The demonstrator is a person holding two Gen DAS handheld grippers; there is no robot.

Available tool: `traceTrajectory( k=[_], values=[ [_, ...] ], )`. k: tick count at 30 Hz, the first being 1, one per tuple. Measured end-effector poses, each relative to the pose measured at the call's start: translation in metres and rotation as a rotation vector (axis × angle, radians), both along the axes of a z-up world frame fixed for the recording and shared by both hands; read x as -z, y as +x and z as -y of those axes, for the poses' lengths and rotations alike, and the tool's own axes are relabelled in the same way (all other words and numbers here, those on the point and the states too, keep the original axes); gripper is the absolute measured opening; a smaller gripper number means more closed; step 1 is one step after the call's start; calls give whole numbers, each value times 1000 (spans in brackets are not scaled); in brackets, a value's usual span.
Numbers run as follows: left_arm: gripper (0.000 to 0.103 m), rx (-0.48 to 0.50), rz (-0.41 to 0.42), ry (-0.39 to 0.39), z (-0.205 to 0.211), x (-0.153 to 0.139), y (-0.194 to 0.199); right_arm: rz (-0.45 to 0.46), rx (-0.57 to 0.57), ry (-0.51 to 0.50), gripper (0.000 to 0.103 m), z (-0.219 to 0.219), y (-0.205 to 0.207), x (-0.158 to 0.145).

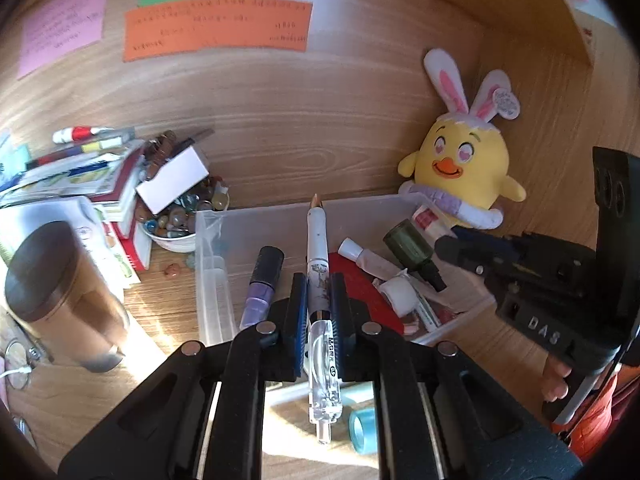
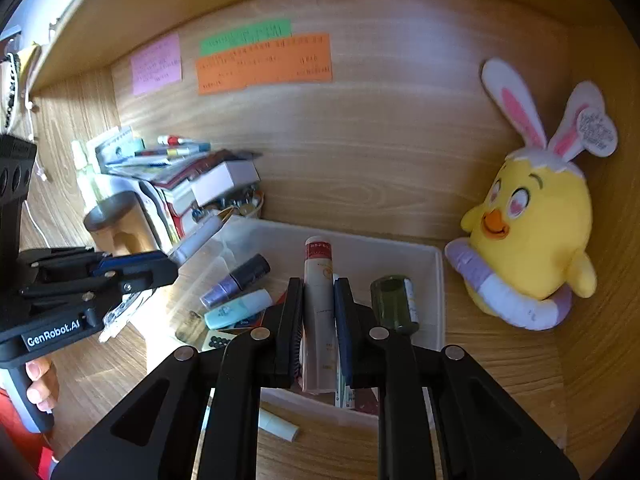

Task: Organize objects
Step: 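Carry pen and red-capped tube into the clear box and open both grippers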

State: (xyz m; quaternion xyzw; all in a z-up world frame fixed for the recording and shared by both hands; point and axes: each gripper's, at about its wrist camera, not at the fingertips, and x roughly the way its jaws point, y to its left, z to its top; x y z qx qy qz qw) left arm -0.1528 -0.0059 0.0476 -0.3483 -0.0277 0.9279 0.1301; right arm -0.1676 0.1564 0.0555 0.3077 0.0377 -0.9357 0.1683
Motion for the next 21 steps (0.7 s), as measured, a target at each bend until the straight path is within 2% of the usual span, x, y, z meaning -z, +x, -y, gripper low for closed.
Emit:
traceTrajectory(
  k=[7, 14, 21],
  values=[
    [10, 20, 56, -28, -11, 14, -23, 51, -5, 42, 14, 5, -13, 20],
    [10, 30, 68, -44, -14, 20, -32, 104, -8, 80, 14, 14, -23, 37],
    [10, 34, 62, -42, -13, 18, -28, 117, -40, 103, 14, 23, -24, 44]
  ],
)
